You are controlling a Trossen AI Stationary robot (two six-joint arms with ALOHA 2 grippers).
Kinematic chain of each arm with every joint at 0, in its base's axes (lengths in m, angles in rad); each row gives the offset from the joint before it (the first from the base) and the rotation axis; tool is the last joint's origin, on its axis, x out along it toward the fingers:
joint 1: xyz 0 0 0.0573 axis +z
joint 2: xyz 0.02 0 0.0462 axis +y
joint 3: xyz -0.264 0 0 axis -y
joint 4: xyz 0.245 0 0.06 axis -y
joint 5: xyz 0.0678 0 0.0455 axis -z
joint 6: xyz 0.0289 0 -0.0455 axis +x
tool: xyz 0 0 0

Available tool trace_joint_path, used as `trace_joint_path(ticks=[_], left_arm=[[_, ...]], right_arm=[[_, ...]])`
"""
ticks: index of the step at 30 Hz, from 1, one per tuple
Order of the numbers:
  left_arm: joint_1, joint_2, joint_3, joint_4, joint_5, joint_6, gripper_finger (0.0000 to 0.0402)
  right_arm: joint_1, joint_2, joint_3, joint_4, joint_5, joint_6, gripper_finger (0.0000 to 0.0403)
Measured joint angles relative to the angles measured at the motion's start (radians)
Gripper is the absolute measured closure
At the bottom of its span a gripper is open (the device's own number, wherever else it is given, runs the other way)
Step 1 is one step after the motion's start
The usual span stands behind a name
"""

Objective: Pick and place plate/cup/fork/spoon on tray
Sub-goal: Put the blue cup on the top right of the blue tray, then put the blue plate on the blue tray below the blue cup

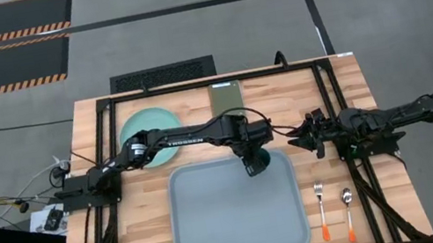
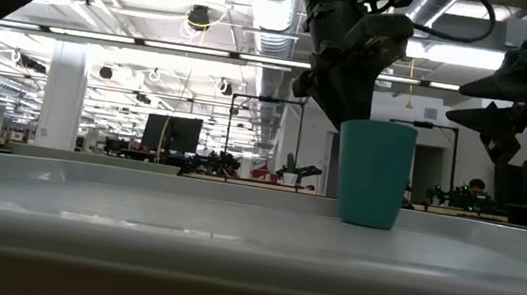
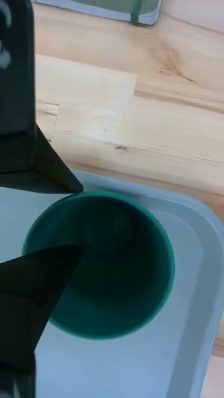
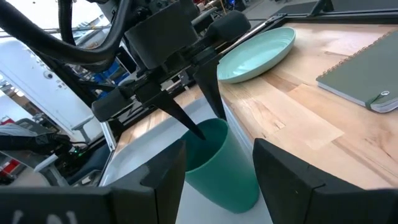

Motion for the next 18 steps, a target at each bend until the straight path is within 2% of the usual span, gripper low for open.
trace_joint_path(ticks=[10, 13, 18], left_arm=[[0.001, -0.049, 0.037, -0.011, -0.017, 0.0, 0.0271], [-0.001, -0.097, 0.027, -0.116, -0.025, -0.007, 0.0271], [-0.017, -0.244, 0.034, -0.352, -0.219, -0.068, 0.0271]], right_arm=[[0.0, 0.0, 0.0, 0.001, 0.0, 0.0, 0.0189], [0.001, 0.0, -0.001, 0.002, 0.0, 0.0, 0.0189], [0.002, 0.001, -0.001, -0.003, 0.0, 0.0, 0.0189]])
